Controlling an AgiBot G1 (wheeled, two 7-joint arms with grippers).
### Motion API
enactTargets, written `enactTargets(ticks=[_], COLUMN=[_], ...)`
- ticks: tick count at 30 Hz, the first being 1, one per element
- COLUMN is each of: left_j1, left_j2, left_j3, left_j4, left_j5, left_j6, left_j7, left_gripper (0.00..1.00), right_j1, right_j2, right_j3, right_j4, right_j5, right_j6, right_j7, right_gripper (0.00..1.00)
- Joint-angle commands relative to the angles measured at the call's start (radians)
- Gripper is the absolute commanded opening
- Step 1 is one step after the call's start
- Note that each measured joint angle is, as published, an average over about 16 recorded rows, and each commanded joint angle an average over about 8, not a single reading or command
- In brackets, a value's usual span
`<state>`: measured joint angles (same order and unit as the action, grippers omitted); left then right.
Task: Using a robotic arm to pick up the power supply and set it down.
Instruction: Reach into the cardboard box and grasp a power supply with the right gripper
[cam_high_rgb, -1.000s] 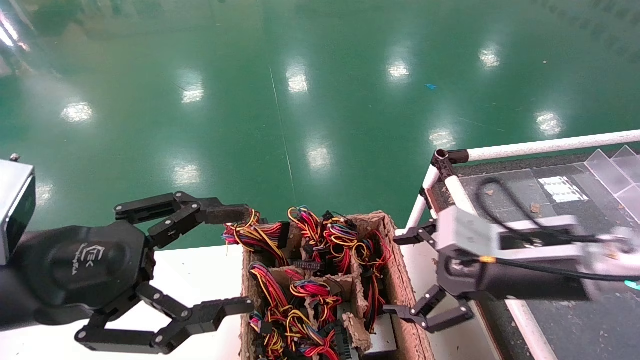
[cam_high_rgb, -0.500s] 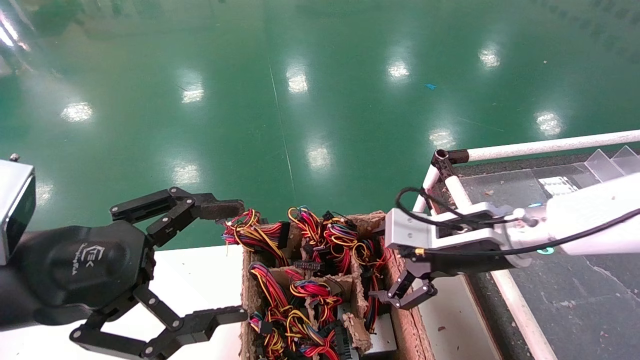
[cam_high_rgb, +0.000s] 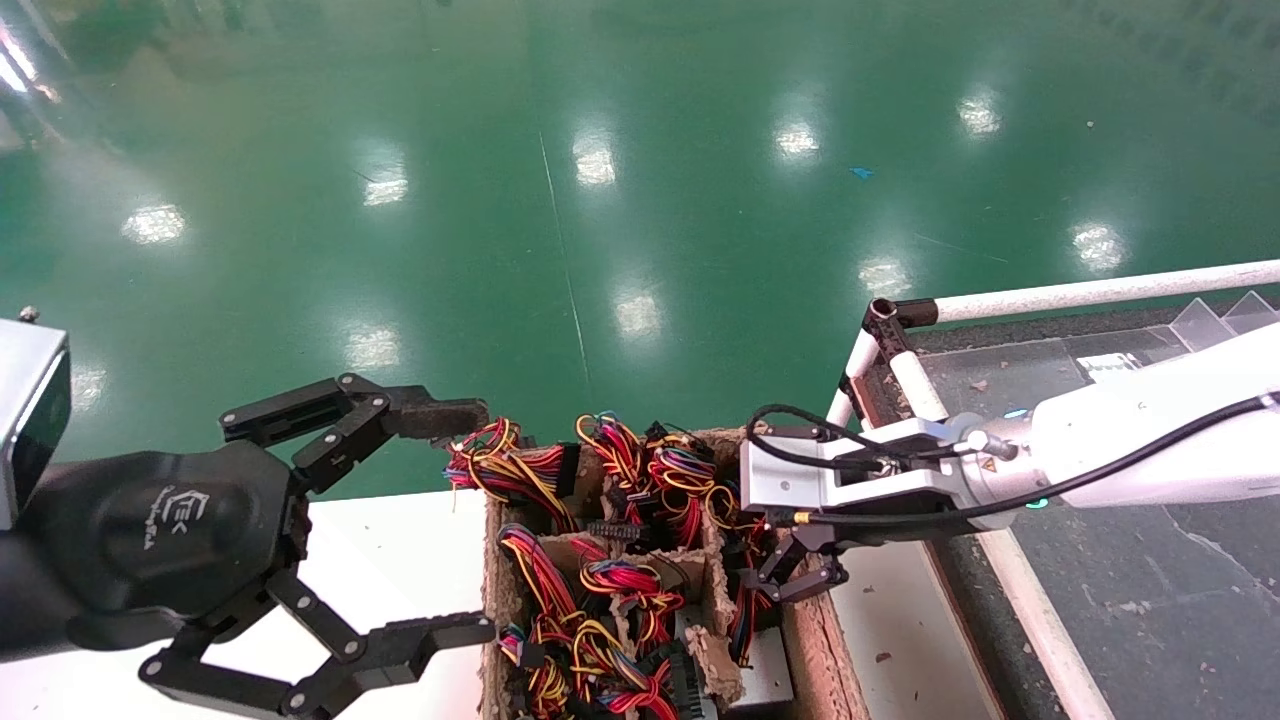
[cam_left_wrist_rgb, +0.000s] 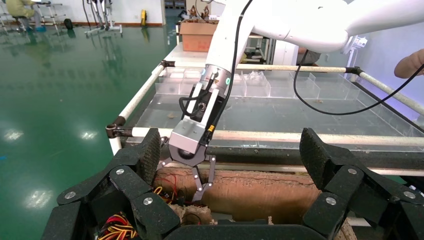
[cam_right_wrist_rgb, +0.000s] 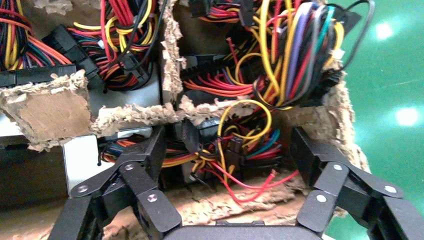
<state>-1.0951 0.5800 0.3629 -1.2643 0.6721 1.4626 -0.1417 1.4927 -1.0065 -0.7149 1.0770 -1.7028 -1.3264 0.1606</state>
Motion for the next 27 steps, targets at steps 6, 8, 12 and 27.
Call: enactTargets(ticks=[6,8,12,27], left_j1=[0.000,0.000,0.000,0.000], left_j2=[0.000,0.000,0.000,0.000], left_j3=[0.000,0.000,0.000,0.000], left_j4=[0.000,0.000,0.000,0.000], left_j5=[0.000,0.000,0.000,0.000], left_j6=[0.000,0.000,0.000,0.000], left_j7=[0.000,0.000,0.000,0.000], left_gripper=[1.00,1.00,1.00,1.00], right_j1=[-0.008,-0.010,-0.015,-0.029], right_j2=[-0.008,-0.009,-0.009,-0.006], right_j3=[-0.011,-0.013,-0.014,-0.015], right_j4=[0.009,0.013,0.025,0.035], right_j5=[-0.028,-0.035,-0.044,-0.057], right_j6=[0.017,0.023,0.034,0.053], right_j7=[0.010,0.013,0.017,0.020], right_gripper=[0.00,0.00,0.00,0.00])
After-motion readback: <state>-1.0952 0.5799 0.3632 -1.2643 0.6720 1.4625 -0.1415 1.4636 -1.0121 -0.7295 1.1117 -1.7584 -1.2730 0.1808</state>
